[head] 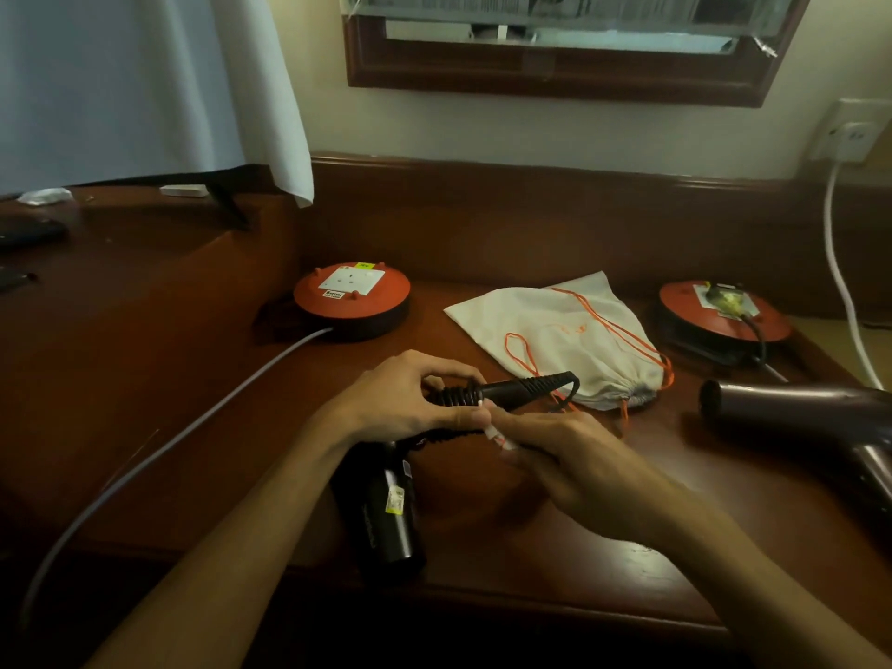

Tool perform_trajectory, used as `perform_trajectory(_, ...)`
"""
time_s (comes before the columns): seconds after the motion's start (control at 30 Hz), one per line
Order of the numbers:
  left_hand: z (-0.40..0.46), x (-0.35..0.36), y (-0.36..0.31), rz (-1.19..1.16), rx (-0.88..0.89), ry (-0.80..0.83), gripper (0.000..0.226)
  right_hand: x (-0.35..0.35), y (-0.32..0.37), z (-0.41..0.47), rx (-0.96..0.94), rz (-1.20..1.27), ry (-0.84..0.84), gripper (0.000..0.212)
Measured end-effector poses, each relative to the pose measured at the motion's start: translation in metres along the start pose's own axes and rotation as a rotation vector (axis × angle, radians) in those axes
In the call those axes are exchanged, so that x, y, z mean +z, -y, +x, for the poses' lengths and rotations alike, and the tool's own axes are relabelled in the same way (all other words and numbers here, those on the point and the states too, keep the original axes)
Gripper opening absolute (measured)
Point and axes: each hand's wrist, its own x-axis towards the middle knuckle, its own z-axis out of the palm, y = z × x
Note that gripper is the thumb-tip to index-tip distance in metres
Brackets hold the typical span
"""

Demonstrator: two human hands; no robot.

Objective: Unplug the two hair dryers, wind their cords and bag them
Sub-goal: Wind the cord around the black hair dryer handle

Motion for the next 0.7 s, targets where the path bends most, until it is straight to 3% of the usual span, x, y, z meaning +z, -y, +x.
perform_trajectory(0.13,-0.001,0.0,0.002,-0.057,0.03,-0.032,0.055,0.02,-0.01,-0.012,0.05,0.095,-0.2,0.03)
perform_trajectory(0.27,-0.008,-0.003,0.003,-0.134,0.075,-0.043,0.04,0.035,-0.021,-0.021,0.144,0.167,-0.262,0.015)
perform_trajectory(0.43,-0.008,0.0,0.005,-0.14,0.08,-0.054,0.049,0.044,-0.031,-0.015,0.112,0.099,-0.31,0.017)
perform_trajectory(0.53,-0.007,0.001,0.008,-0.156,0.081,-0.075,0.052,0.043,-0.028,-0.012,0.101,0.049,-0.494,0.01)
perform_trajectory(0.6,-0.007,0.002,0.01,-0.156,0.081,-0.097,0.053,0.047,-0.029,-0.015,0.083,-0.072,-0.653,0.018)
perform_trajectory(0.7,-0.008,0.002,0.011,-0.143,0.087,-0.107,0.05,0.053,-0.032,-0.015,0.134,-0.204,-0.738,0.033)
